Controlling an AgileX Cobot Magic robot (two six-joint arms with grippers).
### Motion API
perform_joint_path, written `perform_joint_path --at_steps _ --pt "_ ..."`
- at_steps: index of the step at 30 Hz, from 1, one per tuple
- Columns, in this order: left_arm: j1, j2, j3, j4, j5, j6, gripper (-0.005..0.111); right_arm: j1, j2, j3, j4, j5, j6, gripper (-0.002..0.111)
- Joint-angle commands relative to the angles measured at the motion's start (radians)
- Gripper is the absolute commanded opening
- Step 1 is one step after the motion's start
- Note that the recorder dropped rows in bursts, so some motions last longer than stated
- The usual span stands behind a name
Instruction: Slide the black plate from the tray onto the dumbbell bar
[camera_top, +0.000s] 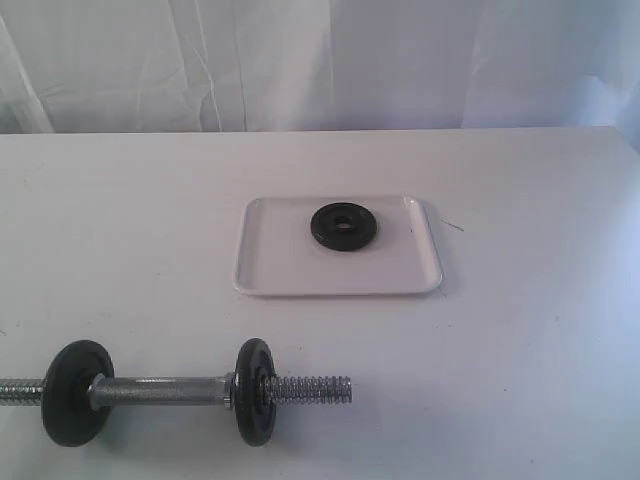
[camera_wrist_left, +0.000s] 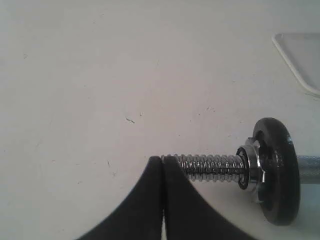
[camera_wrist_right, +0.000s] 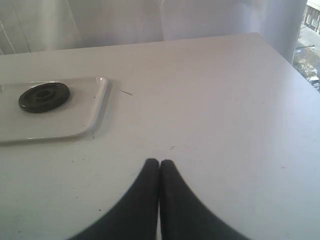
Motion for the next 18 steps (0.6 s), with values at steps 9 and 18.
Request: perform_joint_path --at_steps 9,18 --pt "-0.006 -0.004 0.006 -0.006 -0.004 0.001 0.000 0.010 -0.006 0.001 0.001 -0.004 0.000 0.000" --pt "-0.006 -0.004 0.006 -0.006 -0.004 0.001 0.000 0.068 -0.006 0.001 0.001 -0.004 0.000 0.000"
